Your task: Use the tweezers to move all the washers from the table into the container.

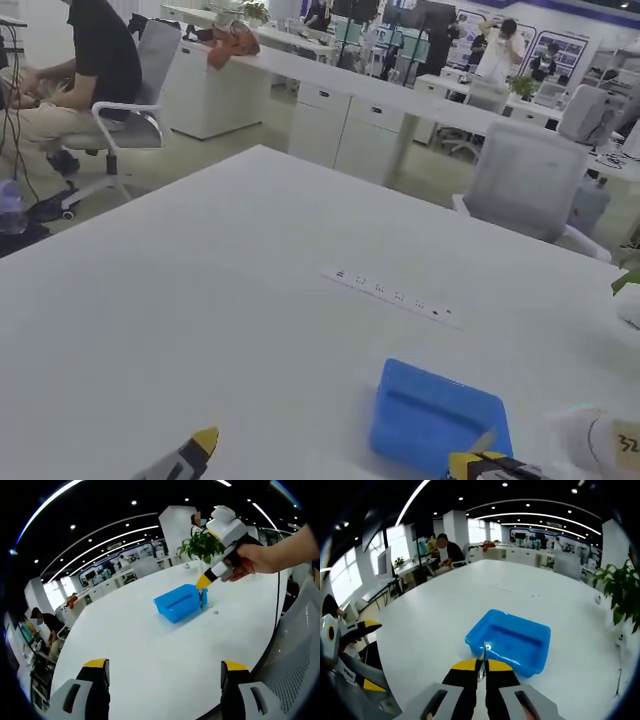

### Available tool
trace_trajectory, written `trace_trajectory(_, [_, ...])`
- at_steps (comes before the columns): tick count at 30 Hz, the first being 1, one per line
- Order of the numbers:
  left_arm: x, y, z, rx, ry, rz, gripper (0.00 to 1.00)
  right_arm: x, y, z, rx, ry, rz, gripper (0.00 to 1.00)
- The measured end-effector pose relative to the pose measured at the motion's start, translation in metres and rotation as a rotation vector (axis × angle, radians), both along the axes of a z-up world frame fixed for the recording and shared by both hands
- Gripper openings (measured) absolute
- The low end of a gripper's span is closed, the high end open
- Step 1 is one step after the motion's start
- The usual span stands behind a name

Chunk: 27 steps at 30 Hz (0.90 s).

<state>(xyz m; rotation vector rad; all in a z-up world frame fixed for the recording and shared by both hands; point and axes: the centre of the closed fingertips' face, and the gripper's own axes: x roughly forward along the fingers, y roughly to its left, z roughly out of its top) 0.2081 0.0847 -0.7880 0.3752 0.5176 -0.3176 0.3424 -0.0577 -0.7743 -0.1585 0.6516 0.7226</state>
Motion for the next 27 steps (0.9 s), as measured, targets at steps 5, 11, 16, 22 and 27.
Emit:
trace_trajectory(5, [0.001,0.001,0.002,0.005,-0.014,0.003,0.94,0.008,-0.004,0.011,0.039,-0.003,-0.040,0.00])
trace_trajectory(11, [0.000,0.001,0.001,0.008,-0.005,0.001,0.94,0.015,-0.003,0.015,0.041,-0.013,-0.047,0.00])
trace_trajectory(16, [0.000,0.001,0.000,0.009,0.002,0.001,0.94,0.025,0.001,0.020,0.046,-0.037,-0.039,0.00])
trace_trajectory(22, [0.000,0.001,-0.003,0.013,0.012,0.003,0.93,0.040,0.003,0.022,0.040,-0.057,-0.042,0.00])
trace_trajectory(27, [0.000,0.002,-0.004,0.016,0.021,0.007,0.93,0.050,0.006,0.018,0.015,-0.082,-0.035,0.01])
